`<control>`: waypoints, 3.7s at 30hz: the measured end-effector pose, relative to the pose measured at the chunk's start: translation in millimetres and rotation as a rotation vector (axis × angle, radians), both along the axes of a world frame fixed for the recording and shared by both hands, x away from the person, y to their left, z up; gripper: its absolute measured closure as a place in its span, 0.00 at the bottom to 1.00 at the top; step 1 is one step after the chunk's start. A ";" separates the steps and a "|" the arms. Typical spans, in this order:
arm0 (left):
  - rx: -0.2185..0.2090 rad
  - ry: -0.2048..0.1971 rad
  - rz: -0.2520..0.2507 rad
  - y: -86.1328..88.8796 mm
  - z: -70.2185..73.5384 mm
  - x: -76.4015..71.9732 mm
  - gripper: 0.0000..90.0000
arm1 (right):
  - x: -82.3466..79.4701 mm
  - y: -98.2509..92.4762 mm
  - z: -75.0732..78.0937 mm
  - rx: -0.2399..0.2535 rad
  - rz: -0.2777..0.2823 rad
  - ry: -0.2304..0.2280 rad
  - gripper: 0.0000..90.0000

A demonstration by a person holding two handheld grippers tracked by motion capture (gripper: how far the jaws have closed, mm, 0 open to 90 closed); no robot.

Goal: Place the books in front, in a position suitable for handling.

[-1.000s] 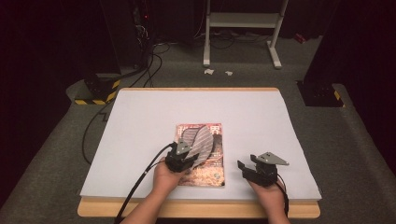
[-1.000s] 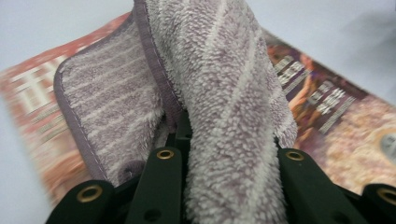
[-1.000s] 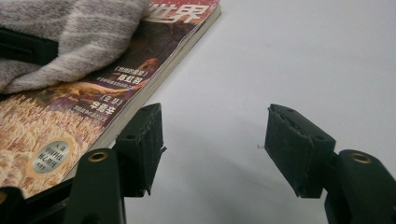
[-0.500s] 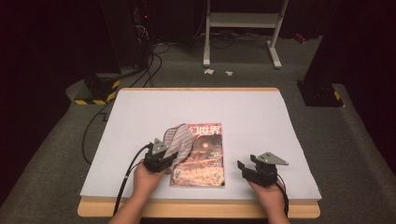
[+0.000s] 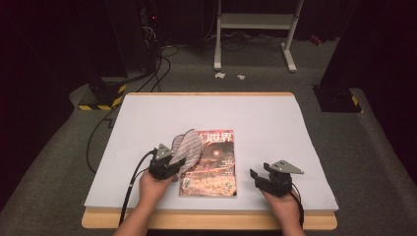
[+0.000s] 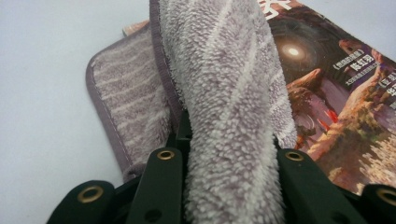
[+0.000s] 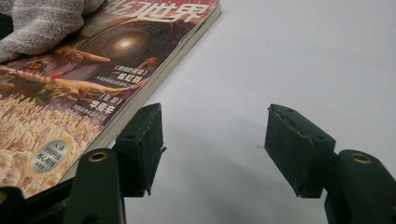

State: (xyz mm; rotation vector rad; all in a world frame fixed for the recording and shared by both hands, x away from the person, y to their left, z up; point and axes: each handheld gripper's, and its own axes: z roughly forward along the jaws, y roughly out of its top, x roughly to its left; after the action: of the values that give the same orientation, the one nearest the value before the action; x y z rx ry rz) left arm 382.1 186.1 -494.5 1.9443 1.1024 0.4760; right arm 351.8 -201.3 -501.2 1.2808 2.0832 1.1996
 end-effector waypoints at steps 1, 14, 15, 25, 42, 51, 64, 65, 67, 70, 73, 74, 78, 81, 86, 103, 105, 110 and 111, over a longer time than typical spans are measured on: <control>-0.002 -0.006 0.000 -0.7 2.4 0.6 0.80 | 0.1 -0.2 0.1 0.001 -0.001 0.001 0.41; -0.022 -0.036 -0.002 0.9 14.5 2.8 0.80 | -0.2 -0.7 0.6 0.002 -0.002 0.000 0.41; -0.021 -0.041 0.001 2.1 17.6 3.8 0.80 | -0.2 -0.8 0.6 0.002 -0.002 -0.002 0.41; -0.007 -0.078 0.016 5.3 33.8 11.0 0.80 | -0.1 -0.4 0.3 0.002 0.001 0.000 0.41; 0.075 -0.063 0.081 -5.6 33.2 61.0 0.80 | 0.2 -0.7 -0.5 0.005 0.000 0.004 0.41; 0.097 0.013 0.077 -23.2 8.5 80.5 0.79 | -0.3 -1.5 -0.2 0.009 0.000 0.002 0.41; 0.053 0.046 -0.030 -88.2 5.9 90.1 0.79 | -1.9 0.4 0.7 0.010 0.016 -0.004 0.41; 0.053 0.041 -0.038 -94.7 5.6 90.2 0.79 | -1.9 0.3 0.8 0.012 0.016 -0.004 0.41; 0.050 0.039 -0.055 -106.9 5.4 90.9 0.79 | -2.1 0.3 0.8 0.015 0.017 -0.002 0.41; 0.042 0.039 -0.070 -118.3 5.5 91.6 0.79 | -2.3 0.5 0.7 0.015 0.021 -0.004 0.41; 0.042 0.039 -0.098 -133.9 5.8 91.7 0.79 | -2.8 1.4 0.9 0.017 0.023 -0.002 0.41; 0.042 0.037 -0.105 -138.4 5.8 91.5 0.79 | -2.5 1.4 0.8 0.016 0.025 -0.003 0.41; 0.062 0.021 -0.123 -145.7 5.5 90.6 0.78 | -2.3 1.2 0.5 0.017 0.027 -0.001 0.41; 0.074 0.024 -0.121 -138.5 6.6 91.0 0.79 | -2.3 1.0 0.5 0.018 0.028 -0.002 0.41; 0.083 0.026 -0.089 -117.8 5.9 89.1 0.79 | -2.2 1.8 0.4 0.013 0.029 -0.004 0.41; 0.100 0.026 0.116 -1.8 5.9 78.9 0.79 | -2.1 2.8 -0.6 0.000 0.023 0.002 0.41; 0.085 0.029 0.125 3.7 5.8 78.4 0.79 | -1.8 2.8 -0.9 -0.002 0.023 0.003 0.41; 0.080 0.030 0.130 2.3 5.1 79.4 0.79 | -1.6 3.3 -1.2 -0.001 0.022 0.006 0.41; 0.071 0.035 0.124 -1.5 4.6 81.0 0.79 | -1.7 3.3 -1.2 0.000 0.023 0.006 0.41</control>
State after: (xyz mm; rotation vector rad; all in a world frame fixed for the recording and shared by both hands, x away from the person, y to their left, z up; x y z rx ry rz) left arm 463.1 184.6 -489.9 1.9594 1.2490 0.5576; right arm 350.2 -197.9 -502.4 1.2652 2.1069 1.2070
